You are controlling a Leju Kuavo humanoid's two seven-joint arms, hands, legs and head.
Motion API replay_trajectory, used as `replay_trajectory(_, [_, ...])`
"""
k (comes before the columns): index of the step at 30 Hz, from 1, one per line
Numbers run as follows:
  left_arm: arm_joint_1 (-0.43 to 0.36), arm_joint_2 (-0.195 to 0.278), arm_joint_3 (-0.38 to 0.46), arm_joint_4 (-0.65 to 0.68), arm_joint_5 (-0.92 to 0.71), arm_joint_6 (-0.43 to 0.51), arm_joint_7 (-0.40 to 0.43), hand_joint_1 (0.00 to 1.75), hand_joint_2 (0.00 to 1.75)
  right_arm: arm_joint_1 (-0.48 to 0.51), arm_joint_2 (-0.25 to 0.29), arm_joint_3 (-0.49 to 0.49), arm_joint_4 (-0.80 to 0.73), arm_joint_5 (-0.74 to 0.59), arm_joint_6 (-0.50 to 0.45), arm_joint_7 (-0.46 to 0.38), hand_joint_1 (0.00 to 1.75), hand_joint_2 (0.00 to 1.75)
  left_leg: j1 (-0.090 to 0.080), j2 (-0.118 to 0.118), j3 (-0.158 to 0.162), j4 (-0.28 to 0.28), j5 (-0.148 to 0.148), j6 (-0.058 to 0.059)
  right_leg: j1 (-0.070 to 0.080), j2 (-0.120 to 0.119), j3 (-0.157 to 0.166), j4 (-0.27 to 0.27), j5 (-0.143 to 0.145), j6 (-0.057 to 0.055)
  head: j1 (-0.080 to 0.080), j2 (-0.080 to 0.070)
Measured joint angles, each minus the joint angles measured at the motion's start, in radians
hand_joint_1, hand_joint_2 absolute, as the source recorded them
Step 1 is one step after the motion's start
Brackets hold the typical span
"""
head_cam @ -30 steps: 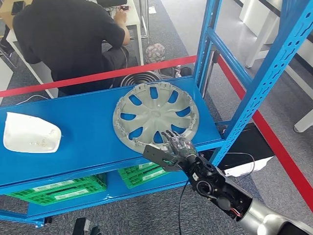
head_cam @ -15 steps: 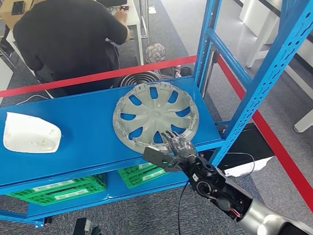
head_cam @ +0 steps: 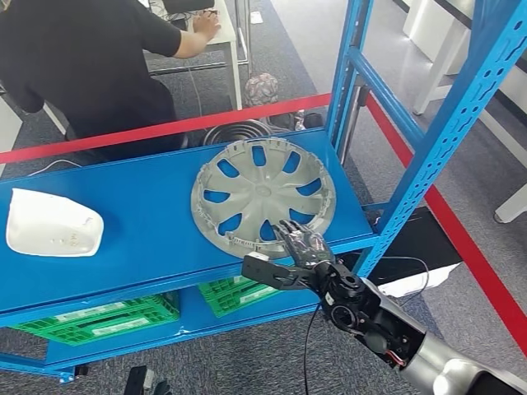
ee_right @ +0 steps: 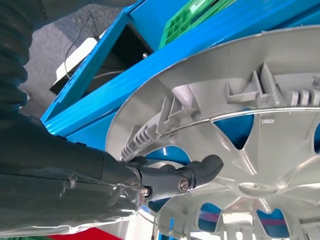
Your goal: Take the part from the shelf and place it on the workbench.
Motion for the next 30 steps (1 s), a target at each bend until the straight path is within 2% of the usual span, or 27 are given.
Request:
replay_trajectory(6, [-0.002, 0.001, -0.003, 0.000, 0.003, 0.004, 0.001, 0.00, 0.00, -0.017, -0.012, -0.001, 0.008, 0.000, 0.001, -0.004, 0.00, 1.75, 0.000, 0.000, 0.000, 0.000, 0.000, 0.000, 0.000, 0.000, 0.000, 0.000, 0.000, 0.000, 0.000, 0.000])
replay_trajectory(14, [-0.002, 0.012, -0.008, 0.000, 0.019, 0.022, -0.002, 0.00, 0.00, -0.026, -0.017, -0.007, 0.020, 0.002, -0.048, -0.016, 0.00, 1.75, 0.000, 0.000, 0.000, 0.000, 0.000, 0.000, 0.000, 0.000, 0.000, 0.000, 0.000, 0.000, 0.000, 0.000])
replay_trajectory(19, [-0.001, 0.039, -0.007, 0.000, 0.061, 0.037, -0.024, 0.00, 0.00, -0.029, -0.015, -0.006, 0.021, 0.036, -0.086, -0.018, 0.00, 1.75, 0.000, 0.000, 0.000, 0.000, 0.000, 0.000, 0.001, 0.000, 0.000, 0.000, 0.000, 0.000, 0.000, 0.000])
replay_trajectory(25, [0.008, 0.078, -0.003, 0.000, 0.098, 0.052, -0.045, 0.00, 0.00, -0.034, -0.011, -0.006, 0.021, 0.048, -0.090, -0.028, 0.00, 1.75, 0.000, 0.000, 0.000, 0.000, 0.000, 0.000, 0.002, 0.000, 0.000, 0.000, 0.000, 0.000, 0.000, 0.000])
replay_trajectory(30, [0.012, 0.093, -0.001, 0.000, 0.099, 0.055, -0.046, 0.00, 0.00, -0.033, -0.011, -0.005, 0.021, 0.047, -0.091, -0.027, 0.00, 1.75, 0.000, 0.000, 0.000, -0.001, 0.000, 0.000, 0.002, 0.000, 0.000, 0.000, 0.000, 0.000, 0.000, 0.000])
